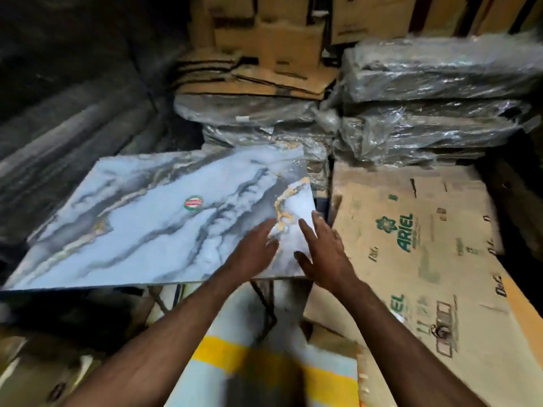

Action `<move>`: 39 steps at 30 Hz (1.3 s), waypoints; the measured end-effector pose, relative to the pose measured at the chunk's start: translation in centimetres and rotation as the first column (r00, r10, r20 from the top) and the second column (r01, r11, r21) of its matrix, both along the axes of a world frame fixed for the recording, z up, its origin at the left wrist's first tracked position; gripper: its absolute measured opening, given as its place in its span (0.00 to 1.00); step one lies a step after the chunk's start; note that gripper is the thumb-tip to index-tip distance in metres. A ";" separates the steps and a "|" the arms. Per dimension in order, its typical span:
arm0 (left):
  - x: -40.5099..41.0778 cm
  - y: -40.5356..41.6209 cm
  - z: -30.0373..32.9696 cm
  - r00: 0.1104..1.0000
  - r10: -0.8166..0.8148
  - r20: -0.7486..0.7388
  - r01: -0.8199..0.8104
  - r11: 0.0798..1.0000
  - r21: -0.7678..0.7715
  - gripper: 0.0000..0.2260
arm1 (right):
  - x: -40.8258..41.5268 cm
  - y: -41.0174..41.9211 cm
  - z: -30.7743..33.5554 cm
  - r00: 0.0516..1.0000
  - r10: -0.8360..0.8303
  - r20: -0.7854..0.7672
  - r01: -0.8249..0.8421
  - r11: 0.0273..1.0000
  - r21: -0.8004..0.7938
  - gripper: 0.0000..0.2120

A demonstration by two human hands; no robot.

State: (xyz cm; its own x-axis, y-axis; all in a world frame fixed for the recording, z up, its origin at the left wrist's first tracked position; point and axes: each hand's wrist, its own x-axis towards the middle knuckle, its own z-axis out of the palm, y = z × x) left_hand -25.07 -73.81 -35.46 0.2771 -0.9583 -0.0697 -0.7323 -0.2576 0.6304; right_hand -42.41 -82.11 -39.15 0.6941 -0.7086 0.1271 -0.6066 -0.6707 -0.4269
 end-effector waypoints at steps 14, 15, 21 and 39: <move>23.7 44.3 7.3 0.645 0.763 0.038 -0.739 0.635 -0.223 0.18 | 35.7 32.3 5.3 0.716 0.675 0.179 -0.680 0.732 -0.039 0.32; 24.4 46.9 7.3 0.597 0.801 0.043 -0.776 0.591 -0.222 0.18 | 37.6 34.8 5.5 0.686 0.707 0.175 -0.713 0.700 -0.034 0.32; 28.8 57.4 6.9 0.392 0.910 0.132 -0.871 0.414 -0.265 0.16 | 44.9 46.8 6.3 0.572 0.816 0.089 -0.820 0.569 0.057 0.32; 34.7 71.1 4.7 0.140 0.886 0.442 -0.990 0.120 0.073 0.18 | 46.0 60.6 4.7 0.406 0.912 -0.058 -0.913 0.403 -0.058 0.29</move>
State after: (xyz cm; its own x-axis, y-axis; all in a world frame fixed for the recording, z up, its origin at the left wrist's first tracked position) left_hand 9.65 -2.70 -30.79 0.9869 0.1613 -0.0099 0.1595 -0.9622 0.2208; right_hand 3.60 -21.51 -34.42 0.9255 0.3568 0.1273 0.3785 -0.8561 -0.3518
